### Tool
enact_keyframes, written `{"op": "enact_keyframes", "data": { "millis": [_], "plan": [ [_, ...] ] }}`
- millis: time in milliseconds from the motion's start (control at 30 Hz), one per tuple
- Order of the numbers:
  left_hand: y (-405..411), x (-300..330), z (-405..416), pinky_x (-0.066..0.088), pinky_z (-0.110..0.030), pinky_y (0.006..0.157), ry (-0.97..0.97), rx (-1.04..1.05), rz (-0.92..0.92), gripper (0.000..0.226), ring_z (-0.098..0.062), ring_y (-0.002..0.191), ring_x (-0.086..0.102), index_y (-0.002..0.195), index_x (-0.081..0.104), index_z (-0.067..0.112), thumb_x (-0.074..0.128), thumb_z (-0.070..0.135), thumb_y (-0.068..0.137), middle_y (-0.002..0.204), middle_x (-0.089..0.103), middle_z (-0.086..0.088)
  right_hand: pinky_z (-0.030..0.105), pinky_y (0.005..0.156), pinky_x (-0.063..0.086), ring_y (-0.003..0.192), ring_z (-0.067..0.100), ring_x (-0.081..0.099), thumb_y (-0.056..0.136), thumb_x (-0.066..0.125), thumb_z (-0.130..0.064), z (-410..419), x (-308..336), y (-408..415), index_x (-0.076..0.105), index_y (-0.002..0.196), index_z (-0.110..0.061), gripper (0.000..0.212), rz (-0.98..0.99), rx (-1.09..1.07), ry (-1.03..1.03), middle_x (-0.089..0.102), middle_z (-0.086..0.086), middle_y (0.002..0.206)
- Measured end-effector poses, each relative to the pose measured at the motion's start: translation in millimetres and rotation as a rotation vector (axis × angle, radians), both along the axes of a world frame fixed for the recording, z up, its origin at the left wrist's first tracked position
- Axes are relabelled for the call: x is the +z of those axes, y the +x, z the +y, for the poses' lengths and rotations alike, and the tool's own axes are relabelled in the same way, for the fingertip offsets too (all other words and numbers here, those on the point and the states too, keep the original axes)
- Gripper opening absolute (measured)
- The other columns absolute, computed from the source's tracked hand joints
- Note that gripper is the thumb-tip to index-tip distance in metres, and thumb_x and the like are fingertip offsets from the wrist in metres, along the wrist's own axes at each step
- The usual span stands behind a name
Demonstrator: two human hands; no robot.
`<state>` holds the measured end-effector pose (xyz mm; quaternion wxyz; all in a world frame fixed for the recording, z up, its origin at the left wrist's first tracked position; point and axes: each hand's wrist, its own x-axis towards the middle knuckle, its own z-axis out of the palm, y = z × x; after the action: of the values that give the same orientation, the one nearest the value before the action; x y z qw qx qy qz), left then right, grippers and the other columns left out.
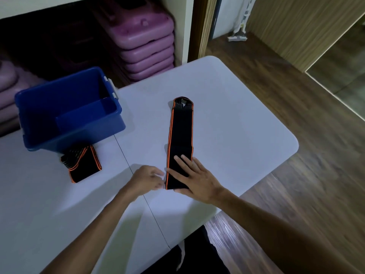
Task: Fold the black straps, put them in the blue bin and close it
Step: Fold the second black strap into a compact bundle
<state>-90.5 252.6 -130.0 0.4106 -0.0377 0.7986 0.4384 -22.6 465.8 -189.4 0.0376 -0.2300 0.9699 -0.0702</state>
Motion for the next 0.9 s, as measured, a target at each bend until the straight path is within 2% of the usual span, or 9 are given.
{"op": "enact_keyframes", "data": {
  "millis": [100, 133, 200, 267, 333, 433, 633, 767, 900],
  "plan": [
    [-30, 6, 21, 0.049, -0.036, 0.092, -0.261, -0.107, 0.575, 0.026, -0.024, 0.102, 0.062, 0.116, 0.062, 0.010, 0.052, 0.015, 0.092, 0.112, 0.067, -0.009, 0.051, 0.116, 0.027, 0.148, 0.031, 0.020, 0.096, 0.041, -0.058, 0, -3, 1, 0.028, 0.153, -0.030, 0.064, 0.033, -0.002, 0.003, 0.023, 0.013, 0.160],
    [-41, 9, 34, 0.045, -0.037, 0.094, -0.250, -0.145, 0.714, 0.028, -0.027, 0.109, 0.058, 0.120, 0.059, 0.009, 0.048, 0.015, 0.095, 0.118, 0.064, -0.011, 0.051, 0.116, 0.027, 0.148, 0.031, 0.020, 0.097, 0.040, -0.058, 0, -3, 1, 0.028, 0.153, -0.030, 0.064, 0.034, 0.000, 0.000, 0.023, 0.013, 0.160],
    [-64, 11, 64, 0.036, -0.038, 0.105, -0.212, -0.303, 0.837, 0.037, -0.030, 0.127, 0.045, 0.133, 0.048, 0.006, 0.041, 0.019, 0.100, 0.136, 0.052, -0.016, 0.051, 0.115, 0.027, 0.148, 0.031, 0.020, 0.097, 0.040, -0.058, 1, -4, 2, 0.027, 0.153, -0.030, 0.063, 0.032, 0.001, -0.010, 0.023, 0.013, 0.160],
    [-85, 3, 93, 0.022, -0.040, 0.116, -0.254, -0.507, 0.824, 0.047, -0.031, 0.143, 0.021, 0.145, 0.030, 0.005, 0.033, 0.025, 0.102, 0.154, 0.026, -0.018, 0.051, 0.116, 0.027, 0.149, 0.031, 0.018, 0.097, 0.039, -0.058, 2, -5, 1, 0.026, 0.153, -0.030, 0.064, 0.031, 0.003, -0.008, 0.022, 0.013, 0.161],
    [-99, -15, 112, 0.009, -0.044, 0.119, -0.358, -0.650, 0.730, 0.055, -0.028, 0.147, -0.001, 0.151, 0.010, 0.007, 0.024, 0.032, 0.103, 0.160, 0.001, -0.015, 0.051, 0.116, 0.027, 0.149, 0.030, 0.016, 0.096, 0.040, -0.059, 2, -6, 1, 0.023, 0.154, -0.030, 0.066, 0.028, 0.004, 0.001, 0.020, 0.014, 0.161],
    [-110, -43, 121, 0.002, -0.049, 0.119, -0.455, -0.695, 0.730, 0.059, -0.024, 0.146, -0.014, 0.151, -0.005, 0.012, 0.017, 0.038, 0.103, 0.159, -0.014, -0.011, 0.050, 0.116, 0.028, 0.149, 0.031, 0.017, 0.094, 0.044, -0.059, 2, -8, 3, 0.023, 0.154, -0.030, 0.070, 0.024, -0.001, 0.010, 0.022, 0.014, 0.161],
    [-123, -58, 121, -0.003, -0.050, 0.117, -0.506, -0.644, 0.845, 0.060, -0.022, 0.146, -0.016, 0.151, -0.006, 0.016, 0.014, 0.043, 0.101, 0.159, -0.015, -0.006, 0.050, 0.117, 0.025, 0.149, 0.032, 0.016, 0.093, 0.043, -0.059, 2, -9, 3, 0.020, 0.154, -0.030, 0.071, 0.006, 0.005, 0.013, 0.019, 0.015, 0.161],
    [-121, -50, 131, 0.012, -0.048, 0.117, -0.553, -0.529, 1.044, 0.056, -0.031, 0.147, 0.008, 0.150, 0.018, 0.010, 0.031, 0.030, 0.100, 0.159, 0.010, -0.016, 0.051, 0.116, 0.025, 0.149, 0.033, 0.017, 0.094, 0.041, -0.057, 0, -7, 4, 0.018, 0.155, -0.029, 0.071, -0.028, -0.001, 0.004, 0.018, 0.015, 0.161],
    [-141, -50, 131, 0.007, -0.055, 0.116, -0.639, -0.567, 0.880, 0.059, -0.029, 0.147, -0.002, 0.152, 0.003, 0.014, 0.018, 0.042, 0.101, 0.160, -0.003, -0.011, 0.052, 0.117, 0.024, 0.148, 0.033, 0.019, 0.096, 0.040, -0.056, -1, -4, 5, 0.020, 0.154, -0.029, 0.068, -0.028, -0.005, 0.007, 0.019, 0.016, 0.161]
  ]
}}
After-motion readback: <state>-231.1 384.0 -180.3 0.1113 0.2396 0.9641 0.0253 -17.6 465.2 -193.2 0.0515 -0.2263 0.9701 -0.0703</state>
